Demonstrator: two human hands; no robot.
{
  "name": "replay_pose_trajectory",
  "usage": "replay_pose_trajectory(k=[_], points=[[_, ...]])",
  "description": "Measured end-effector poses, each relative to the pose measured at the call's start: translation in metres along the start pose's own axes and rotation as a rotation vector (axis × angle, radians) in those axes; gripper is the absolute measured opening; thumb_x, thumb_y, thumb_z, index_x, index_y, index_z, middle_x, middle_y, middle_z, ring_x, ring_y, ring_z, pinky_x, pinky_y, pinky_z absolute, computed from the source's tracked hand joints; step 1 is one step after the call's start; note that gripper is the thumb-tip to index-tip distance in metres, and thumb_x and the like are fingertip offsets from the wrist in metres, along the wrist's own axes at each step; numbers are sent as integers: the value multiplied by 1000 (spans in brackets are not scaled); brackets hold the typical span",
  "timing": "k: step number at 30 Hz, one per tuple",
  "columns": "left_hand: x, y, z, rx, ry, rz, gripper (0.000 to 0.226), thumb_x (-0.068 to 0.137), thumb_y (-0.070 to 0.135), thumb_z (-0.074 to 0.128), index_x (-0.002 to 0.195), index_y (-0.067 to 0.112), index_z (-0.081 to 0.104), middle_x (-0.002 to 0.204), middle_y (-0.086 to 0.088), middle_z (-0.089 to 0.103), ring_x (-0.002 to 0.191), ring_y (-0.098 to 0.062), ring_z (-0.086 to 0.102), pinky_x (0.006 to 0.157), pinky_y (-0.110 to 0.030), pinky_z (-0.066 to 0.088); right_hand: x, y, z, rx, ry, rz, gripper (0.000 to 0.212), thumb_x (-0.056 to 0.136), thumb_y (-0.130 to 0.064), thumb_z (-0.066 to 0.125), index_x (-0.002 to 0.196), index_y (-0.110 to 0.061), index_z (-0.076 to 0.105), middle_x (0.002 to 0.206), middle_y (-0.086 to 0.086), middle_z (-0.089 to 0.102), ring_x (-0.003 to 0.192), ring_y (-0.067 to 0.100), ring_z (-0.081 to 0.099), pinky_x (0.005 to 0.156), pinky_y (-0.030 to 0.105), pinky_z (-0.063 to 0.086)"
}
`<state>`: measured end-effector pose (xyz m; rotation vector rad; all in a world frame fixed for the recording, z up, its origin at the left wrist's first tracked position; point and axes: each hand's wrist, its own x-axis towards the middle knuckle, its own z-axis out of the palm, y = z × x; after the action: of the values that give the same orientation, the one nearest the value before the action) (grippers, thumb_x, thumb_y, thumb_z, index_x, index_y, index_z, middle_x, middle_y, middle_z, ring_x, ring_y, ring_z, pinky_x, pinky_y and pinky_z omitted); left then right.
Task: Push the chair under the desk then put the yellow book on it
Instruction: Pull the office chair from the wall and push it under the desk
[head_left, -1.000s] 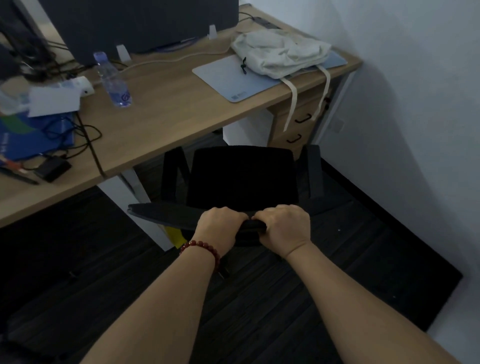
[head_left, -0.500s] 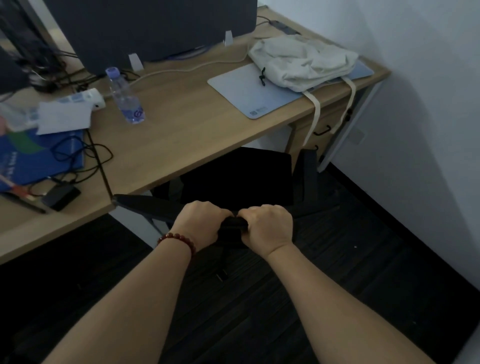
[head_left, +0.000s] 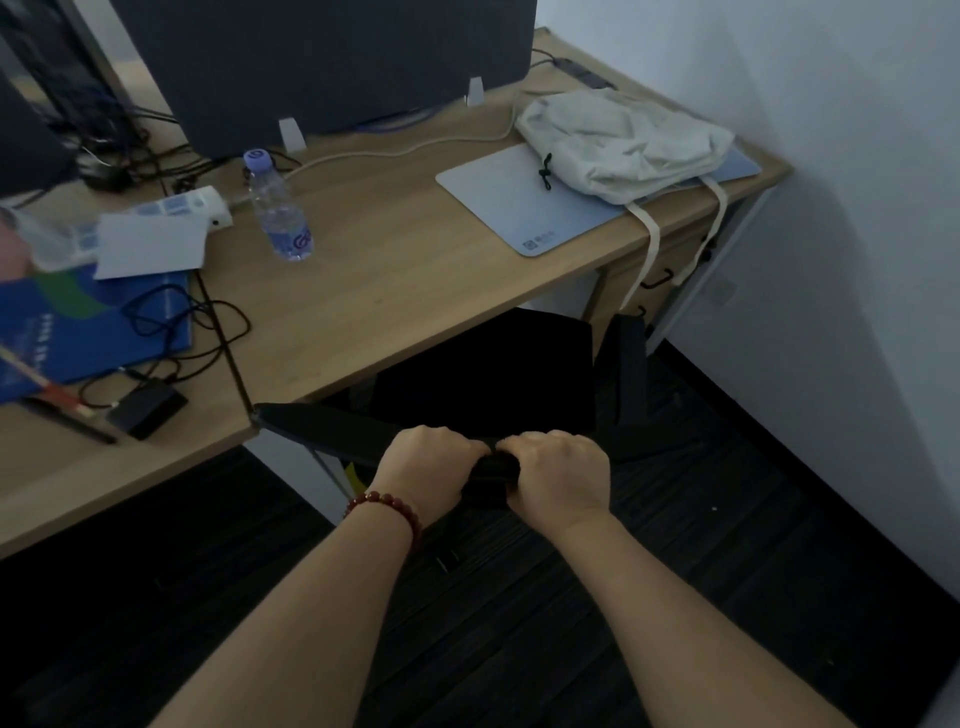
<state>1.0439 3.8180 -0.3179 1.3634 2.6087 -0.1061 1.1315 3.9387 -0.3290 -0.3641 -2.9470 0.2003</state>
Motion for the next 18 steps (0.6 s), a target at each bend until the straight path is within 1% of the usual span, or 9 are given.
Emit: replay_pose_trajectory(k=[1, 3, 5, 8, 10, 12, 13, 15, 18], points=[[0, 0, 0, -9, -3, -5, 42, 92, 22, 54, 132, 32, 47, 110, 3, 65, 94, -16, 64, 72, -29, 49, 0, -2, -3, 0, -47, -6, 20, 69, -24, 72, 90, -24, 73, 81, -4, 71, 74, 20, 67, 61, 27, 44], [0, -1, 0, -28, -21, -17, 45, 91, 22, 54, 134, 34, 46, 115, 3, 65, 99, -17, 63, 78, -32, 51, 0, -3, -4, 1, -91, -10, 20, 77, -24, 66, 96, -25, 71, 92, -4, 71, 85, 20, 66, 69, 29, 46], [-3, -1, 1, -33, -30, -30, 44, 91, 22, 55, 133, 35, 47, 116, 3, 64, 101, -18, 63, 80, -32, 51, -3, -7, -7, 1, -107, -16, 20, 81, -24, 62, 99, -26, 70, 95, -4, 71, 88, 19, 65, 70, 28, 43], [-8, -4, 3, -34, -55, -47, 44, 92, 23, 54, 134, 35, 45, 115, 3, 64, 100, -17, 63, 78, -31, 49, -6, -10, -3, 13, -108, -38, 22, 82, -25, 58, 101, -27, 70, 94, -4, 71, 87, 18, 65, 67, 26, 38], [-9, -3, 4, -19, -47, -41, 43, 92, 24, 54, 133, 35, 46, 113, 3, 64, 98, -17, 63, 75, -30, 48, -6, -12, -4, 10, -85, -32, 17, 76, -24, 64, 91, -27, 73, 84, -4, 72, 78, 19, 67, 62, 25, 38], [-8, -3, 4, -14, -37, -36, 40, 92, 24, 54, 130, 34, 48, 110, 3, 65, 97, -18, 63, 71, -29, 45, -5, -11, -3, 4, -27, 2, 10, 62, -23, 75, 71, -27, 73, 63, -4, 68, 58, 19, 65, 53, 23, 37], [-8, -3, 4, -13, -36, -35, 39, 92, 24, 54, 129, 34, 49, 110, 3, 65, 96, -18, 63, 70, -29, 44, -5, -12, -1, 0, -21, 18, 12, 55, -23, 79, 63, -28, 71, 56, -5, 65, 50, 18, 63, 49, 22, 37], [-9, -4, 3, -10, -41, -31, 38, 92, 24, 54, 128, 33, 50, 109, 3, 65, 96, -18, 63, 69, -29, 44, -6, -13, 1, -10, -28, 25, 17, 48, -23, 82, 58, -28, 70, 50, -7, 62, 44, 17, 60, 45, 21, 39], [-11, -4, 2, -5, -36, -26, 38, 92, 23, 54, 128, 33, 51, 109, 3, 65, 96, -19, 64, 69, -30, 45, -7, -13, 2, 2, -11, 20, 18, 46, -23, 82, 58, -28, 70, 50, -7, 62, 44, 16, 60, 44, 21, 40]])
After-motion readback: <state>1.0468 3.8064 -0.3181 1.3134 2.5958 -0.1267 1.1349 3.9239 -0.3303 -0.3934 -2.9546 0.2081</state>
